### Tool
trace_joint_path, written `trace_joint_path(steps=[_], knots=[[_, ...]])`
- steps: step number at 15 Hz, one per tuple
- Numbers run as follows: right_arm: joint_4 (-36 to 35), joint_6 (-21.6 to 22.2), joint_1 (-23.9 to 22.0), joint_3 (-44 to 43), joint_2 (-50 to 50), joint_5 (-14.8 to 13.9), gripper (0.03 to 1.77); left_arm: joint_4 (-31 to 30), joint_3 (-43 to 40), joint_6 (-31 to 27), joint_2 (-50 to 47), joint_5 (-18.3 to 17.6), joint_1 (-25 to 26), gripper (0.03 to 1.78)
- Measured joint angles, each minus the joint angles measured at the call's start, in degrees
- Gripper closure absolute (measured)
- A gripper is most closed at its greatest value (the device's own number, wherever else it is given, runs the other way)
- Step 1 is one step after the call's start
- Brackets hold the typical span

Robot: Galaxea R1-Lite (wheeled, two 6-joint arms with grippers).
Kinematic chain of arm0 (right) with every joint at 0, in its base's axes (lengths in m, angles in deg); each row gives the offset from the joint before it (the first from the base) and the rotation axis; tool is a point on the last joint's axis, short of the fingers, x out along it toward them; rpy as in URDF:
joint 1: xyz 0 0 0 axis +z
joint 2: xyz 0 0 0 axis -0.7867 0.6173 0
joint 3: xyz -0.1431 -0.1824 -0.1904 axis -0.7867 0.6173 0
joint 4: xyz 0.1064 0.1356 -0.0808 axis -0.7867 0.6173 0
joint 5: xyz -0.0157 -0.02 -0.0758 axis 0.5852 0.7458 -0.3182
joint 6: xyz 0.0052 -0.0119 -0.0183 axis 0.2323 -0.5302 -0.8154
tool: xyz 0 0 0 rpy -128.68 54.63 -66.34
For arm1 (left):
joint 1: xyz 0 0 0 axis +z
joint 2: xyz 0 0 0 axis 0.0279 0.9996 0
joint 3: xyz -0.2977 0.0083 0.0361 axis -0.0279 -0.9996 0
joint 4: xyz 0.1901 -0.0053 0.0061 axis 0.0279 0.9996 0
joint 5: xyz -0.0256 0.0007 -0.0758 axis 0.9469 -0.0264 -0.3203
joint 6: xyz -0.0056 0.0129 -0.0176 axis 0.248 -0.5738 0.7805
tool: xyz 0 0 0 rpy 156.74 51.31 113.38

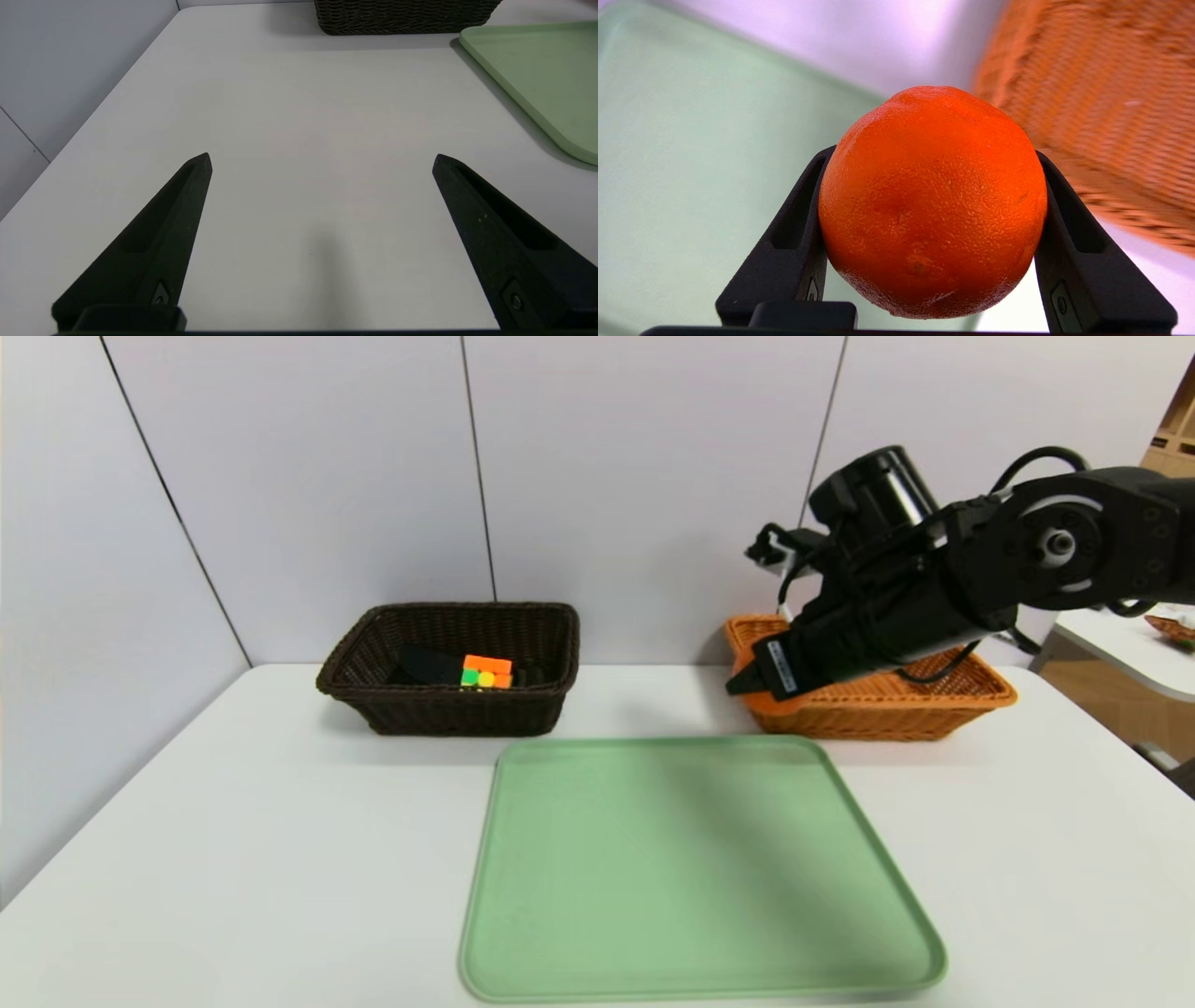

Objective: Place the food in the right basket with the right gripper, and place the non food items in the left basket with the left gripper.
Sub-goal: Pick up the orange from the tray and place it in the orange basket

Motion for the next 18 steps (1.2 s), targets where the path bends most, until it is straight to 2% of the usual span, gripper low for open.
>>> trace_joint_path(steps=[4,7,13,18], knots=[[-0.06,0.13,-8.63,-6.49,3.39,-0.09,0.63,0.0,0.0,-0.02,0.0,0.0,0.0,0.12],[-0.05,0.79,-13.24,-10.34,7.46,-0.24,0.63,0.0,0.0,-0.02,0.0,0.0,0.0,0.12],[0.09,2.16,-18.12,-15.6,15.15,-0.15,0.63,0.0,0.0,-0.02,0.0,0.0,0.0,0.12],[-0.72,2.07,-19.71,-16.31,19.93,-0.11,0.63,0.02,0.0,-0.02,0.0,0.0,0.0,0.12]])
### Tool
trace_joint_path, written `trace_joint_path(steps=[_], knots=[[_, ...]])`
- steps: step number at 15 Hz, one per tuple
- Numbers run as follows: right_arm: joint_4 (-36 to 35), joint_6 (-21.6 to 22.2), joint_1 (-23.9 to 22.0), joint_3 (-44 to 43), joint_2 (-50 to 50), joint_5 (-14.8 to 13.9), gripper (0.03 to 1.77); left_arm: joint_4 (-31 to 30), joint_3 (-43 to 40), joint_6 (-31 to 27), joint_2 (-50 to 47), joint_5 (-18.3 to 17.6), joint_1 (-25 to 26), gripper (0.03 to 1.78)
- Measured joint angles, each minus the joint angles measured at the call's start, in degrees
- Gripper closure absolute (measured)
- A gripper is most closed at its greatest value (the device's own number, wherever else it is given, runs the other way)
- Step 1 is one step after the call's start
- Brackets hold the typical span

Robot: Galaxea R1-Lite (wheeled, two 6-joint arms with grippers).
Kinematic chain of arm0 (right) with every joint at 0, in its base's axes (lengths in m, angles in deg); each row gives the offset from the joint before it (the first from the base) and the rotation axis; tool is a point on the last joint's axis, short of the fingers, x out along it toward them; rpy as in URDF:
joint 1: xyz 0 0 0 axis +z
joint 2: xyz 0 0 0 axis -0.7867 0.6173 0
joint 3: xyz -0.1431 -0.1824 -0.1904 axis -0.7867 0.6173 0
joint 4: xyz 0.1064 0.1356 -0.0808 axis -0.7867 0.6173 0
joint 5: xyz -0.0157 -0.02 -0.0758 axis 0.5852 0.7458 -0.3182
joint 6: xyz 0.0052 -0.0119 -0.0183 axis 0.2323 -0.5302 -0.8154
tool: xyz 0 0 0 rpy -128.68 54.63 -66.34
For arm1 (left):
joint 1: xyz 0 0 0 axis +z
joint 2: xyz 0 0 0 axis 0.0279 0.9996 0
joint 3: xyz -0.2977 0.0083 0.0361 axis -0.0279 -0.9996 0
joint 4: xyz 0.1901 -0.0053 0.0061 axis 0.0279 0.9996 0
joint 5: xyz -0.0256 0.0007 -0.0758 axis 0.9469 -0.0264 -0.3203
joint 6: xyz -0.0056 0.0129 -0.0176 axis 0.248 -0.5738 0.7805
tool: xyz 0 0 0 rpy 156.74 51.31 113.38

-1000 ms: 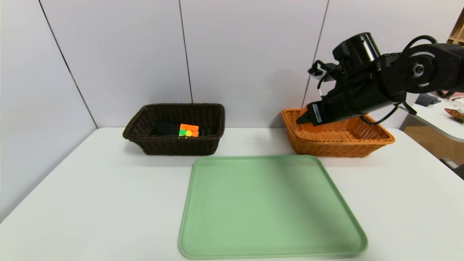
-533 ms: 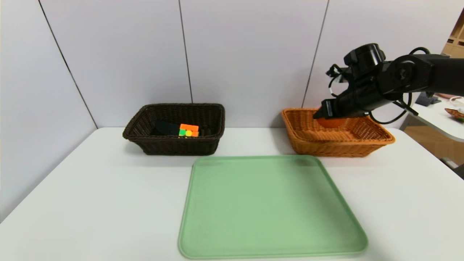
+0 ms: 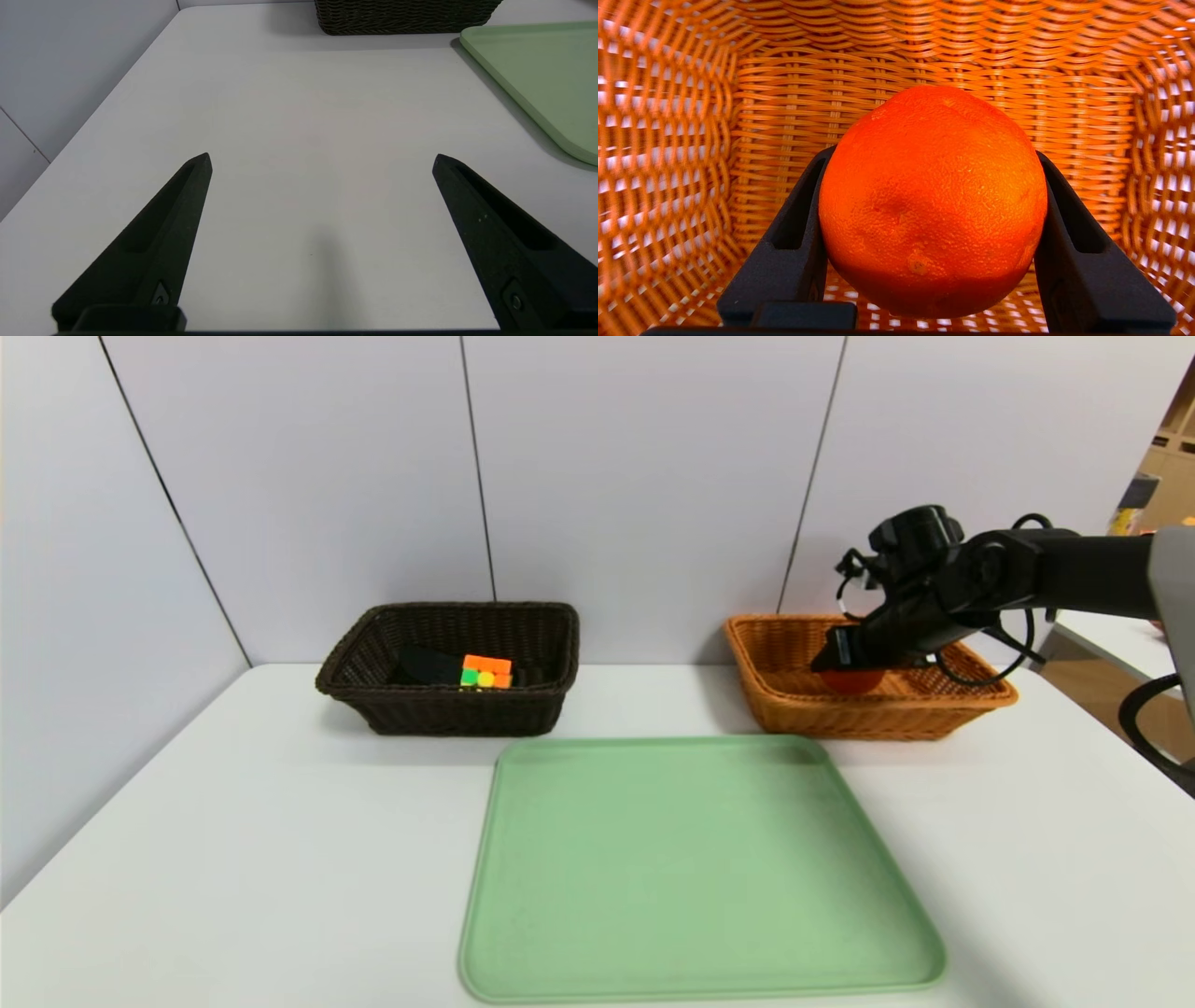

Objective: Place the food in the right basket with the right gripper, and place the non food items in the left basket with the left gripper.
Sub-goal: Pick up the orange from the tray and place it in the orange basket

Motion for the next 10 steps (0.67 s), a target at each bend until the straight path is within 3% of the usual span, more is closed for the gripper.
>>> trace_joint_path(steps=[6,10], knots=[[0.02,0.15,-0.04,-0.04,1.9,0.0,0.63,-0.05,0.0,0.0,0.0,0.0,0.0,0.12],[0.22,0.09,-0.06,-0.04,2.01,-0.06,0.4,-0.02,0.0,0.0,0.0,0.0,0.0,0.12]])
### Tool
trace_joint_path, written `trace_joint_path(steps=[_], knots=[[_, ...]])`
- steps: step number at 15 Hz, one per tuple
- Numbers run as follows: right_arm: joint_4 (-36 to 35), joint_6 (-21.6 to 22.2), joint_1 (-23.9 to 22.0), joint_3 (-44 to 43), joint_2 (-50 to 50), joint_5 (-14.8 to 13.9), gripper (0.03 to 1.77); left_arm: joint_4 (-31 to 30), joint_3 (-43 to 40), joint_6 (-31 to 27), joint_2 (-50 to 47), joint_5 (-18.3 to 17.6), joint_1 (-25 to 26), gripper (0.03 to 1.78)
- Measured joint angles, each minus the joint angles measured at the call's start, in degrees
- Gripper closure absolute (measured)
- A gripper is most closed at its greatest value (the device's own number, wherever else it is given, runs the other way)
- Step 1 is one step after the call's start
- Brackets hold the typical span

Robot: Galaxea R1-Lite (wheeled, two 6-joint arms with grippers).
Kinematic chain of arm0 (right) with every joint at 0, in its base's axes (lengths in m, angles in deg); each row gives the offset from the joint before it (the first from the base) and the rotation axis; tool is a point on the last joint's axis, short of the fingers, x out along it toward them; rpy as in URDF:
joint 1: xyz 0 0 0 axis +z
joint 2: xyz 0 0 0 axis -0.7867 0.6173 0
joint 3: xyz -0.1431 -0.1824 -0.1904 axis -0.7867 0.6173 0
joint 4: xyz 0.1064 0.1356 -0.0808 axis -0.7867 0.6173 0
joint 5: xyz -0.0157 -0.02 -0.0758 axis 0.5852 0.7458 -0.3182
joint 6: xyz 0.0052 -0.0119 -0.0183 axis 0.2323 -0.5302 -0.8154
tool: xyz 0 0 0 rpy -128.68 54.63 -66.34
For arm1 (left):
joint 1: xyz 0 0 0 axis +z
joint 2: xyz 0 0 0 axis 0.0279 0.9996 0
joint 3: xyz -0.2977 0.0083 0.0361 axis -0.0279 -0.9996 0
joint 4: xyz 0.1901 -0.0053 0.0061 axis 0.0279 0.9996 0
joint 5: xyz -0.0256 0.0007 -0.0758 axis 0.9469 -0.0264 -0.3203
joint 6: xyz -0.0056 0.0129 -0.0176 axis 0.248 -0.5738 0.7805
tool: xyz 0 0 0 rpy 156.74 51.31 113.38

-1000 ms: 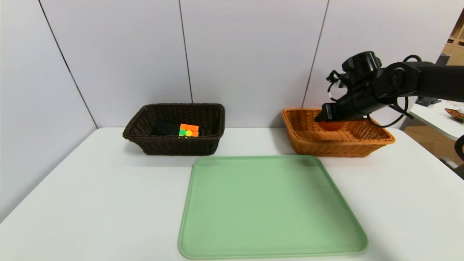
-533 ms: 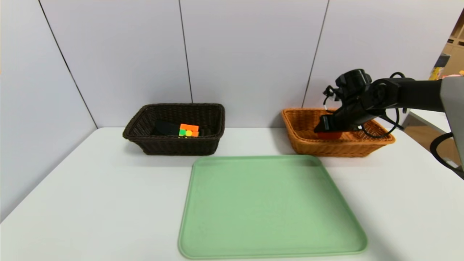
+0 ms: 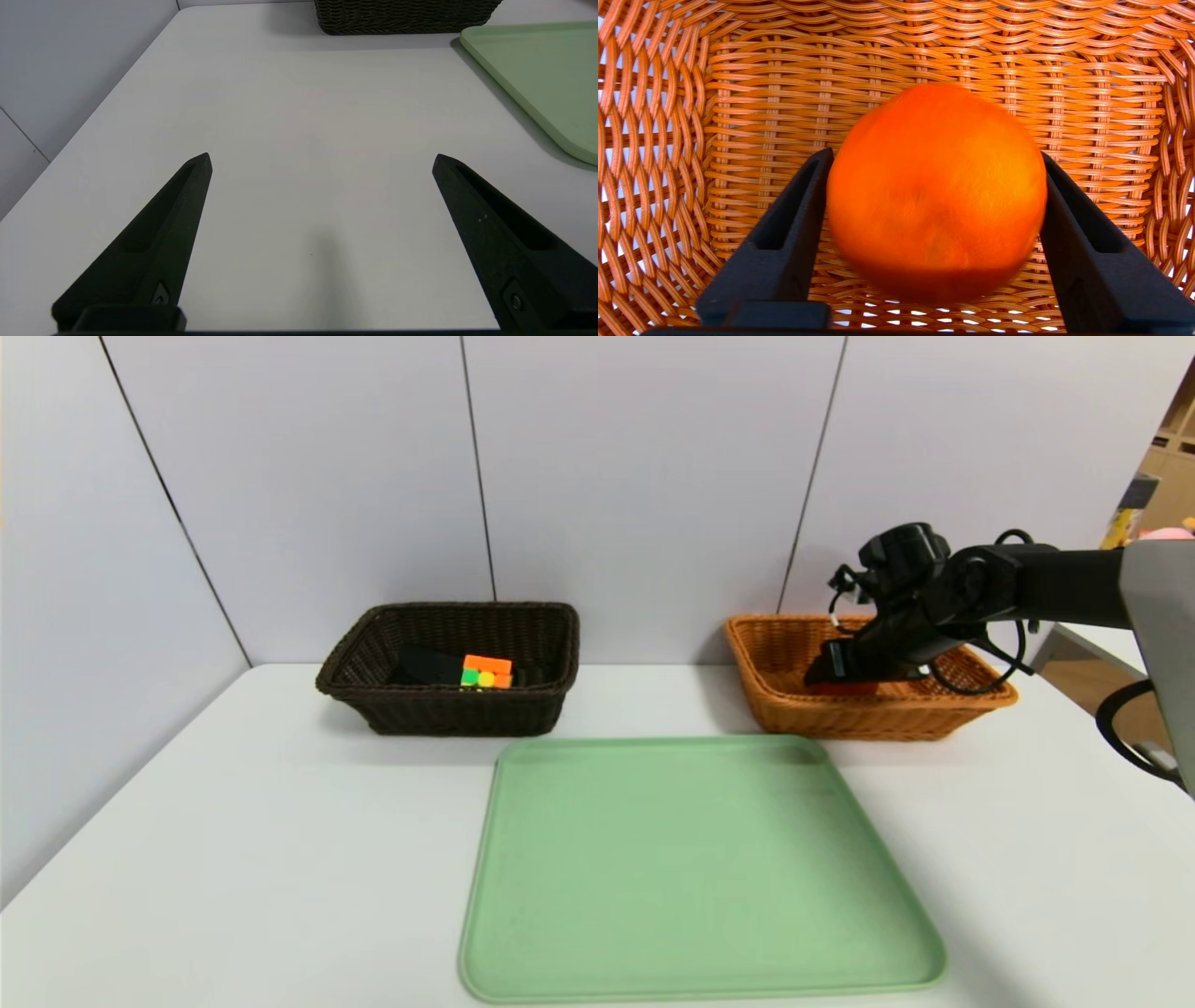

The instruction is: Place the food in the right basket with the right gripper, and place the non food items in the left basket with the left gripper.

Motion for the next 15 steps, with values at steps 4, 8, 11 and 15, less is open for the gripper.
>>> trace_joint_path(steps=[4,8,11,15], knots=[[0.69,-0.11,0.0,0.0,-1.46,0.26,0.27,-0.02,0.0,0.0,0.0,0.0,0.0,0.12],[7.03,0.0,0.28,0.26,-8.08,0.15,0.2,-0.02,0.0,0.0,0.0,-0.02,0.0,0.12],[10.97,0.0,0.56,3.61,-17.31,0.06,0.16,0.0,0.0,0.0,0.0,0.0,0.0,0.12],[11.95,-0.11,0.61,17.68,-34.66,0.11,0.13,0.0,0.0,0.0,0.0,0.0,0.0,0.12]])
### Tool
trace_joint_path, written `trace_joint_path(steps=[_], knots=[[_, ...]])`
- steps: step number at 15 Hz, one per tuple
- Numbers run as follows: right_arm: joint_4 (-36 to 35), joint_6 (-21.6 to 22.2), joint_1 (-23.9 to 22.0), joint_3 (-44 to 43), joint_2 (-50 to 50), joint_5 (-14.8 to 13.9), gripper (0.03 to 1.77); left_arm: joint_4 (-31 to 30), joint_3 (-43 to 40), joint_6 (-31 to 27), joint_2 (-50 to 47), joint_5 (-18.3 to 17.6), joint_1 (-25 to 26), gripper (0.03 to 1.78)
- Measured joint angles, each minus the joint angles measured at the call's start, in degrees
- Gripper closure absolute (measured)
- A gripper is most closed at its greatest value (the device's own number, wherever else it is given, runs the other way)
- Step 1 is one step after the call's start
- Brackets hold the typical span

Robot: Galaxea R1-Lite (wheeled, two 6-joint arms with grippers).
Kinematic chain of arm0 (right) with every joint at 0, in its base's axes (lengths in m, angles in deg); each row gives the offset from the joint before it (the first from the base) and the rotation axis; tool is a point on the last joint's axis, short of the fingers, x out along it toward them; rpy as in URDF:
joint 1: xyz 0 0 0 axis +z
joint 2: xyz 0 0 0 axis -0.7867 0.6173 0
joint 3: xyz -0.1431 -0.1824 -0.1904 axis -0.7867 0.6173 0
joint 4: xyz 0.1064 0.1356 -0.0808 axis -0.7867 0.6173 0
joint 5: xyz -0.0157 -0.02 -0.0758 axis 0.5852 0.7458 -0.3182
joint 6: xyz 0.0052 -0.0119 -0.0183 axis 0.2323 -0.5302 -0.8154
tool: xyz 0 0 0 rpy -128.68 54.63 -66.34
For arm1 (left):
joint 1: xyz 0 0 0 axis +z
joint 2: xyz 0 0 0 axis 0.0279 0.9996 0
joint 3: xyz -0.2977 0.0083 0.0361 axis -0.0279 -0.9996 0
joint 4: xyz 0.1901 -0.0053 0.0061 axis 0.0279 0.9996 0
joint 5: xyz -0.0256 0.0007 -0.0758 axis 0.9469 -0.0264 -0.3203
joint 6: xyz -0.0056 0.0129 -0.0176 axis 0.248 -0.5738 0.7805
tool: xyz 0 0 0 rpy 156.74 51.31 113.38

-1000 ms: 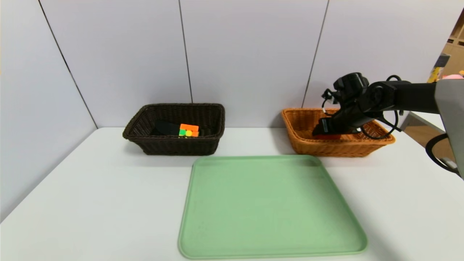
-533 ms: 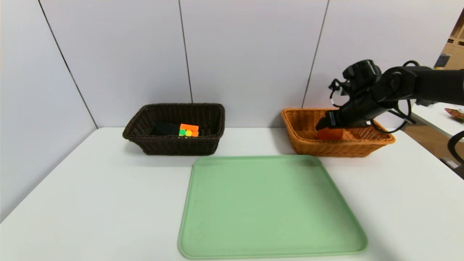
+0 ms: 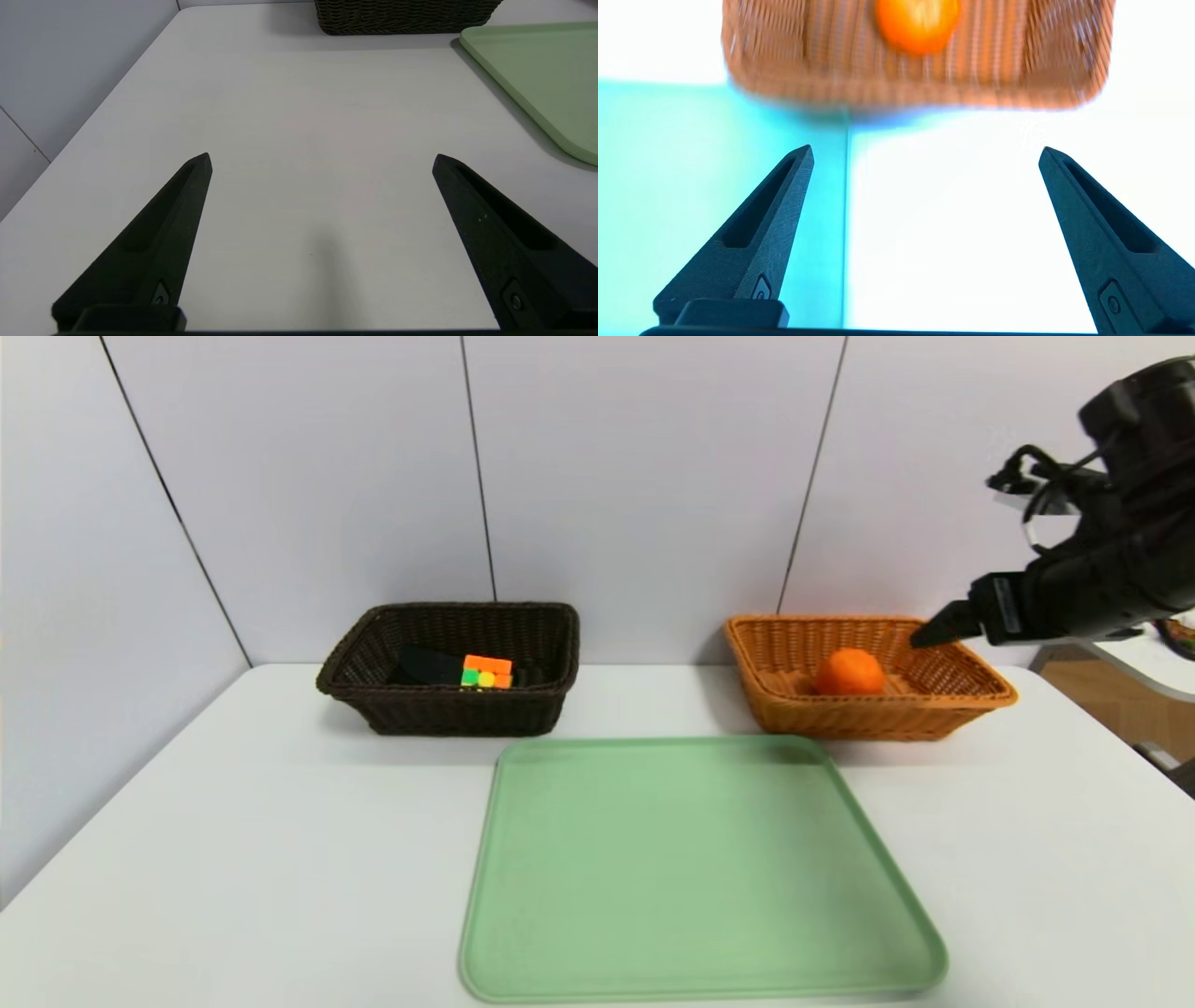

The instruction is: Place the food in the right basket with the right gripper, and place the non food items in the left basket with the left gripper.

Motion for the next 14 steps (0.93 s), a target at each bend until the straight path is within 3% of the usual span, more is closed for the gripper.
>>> trace_joint_path(steps=[8,14], knots=[[-1.94,-0.65,-0.69,36.16,-43.0,-0.02,0.11,0.0,0.02,-0.02,0.0,-0.02,0.0,0.12],[-15.42,-3.57,-2.97,61.27,-70.21,0.02,0.11,0.0,0.0,0.0,0.0,0.0,0.0,0.12]])
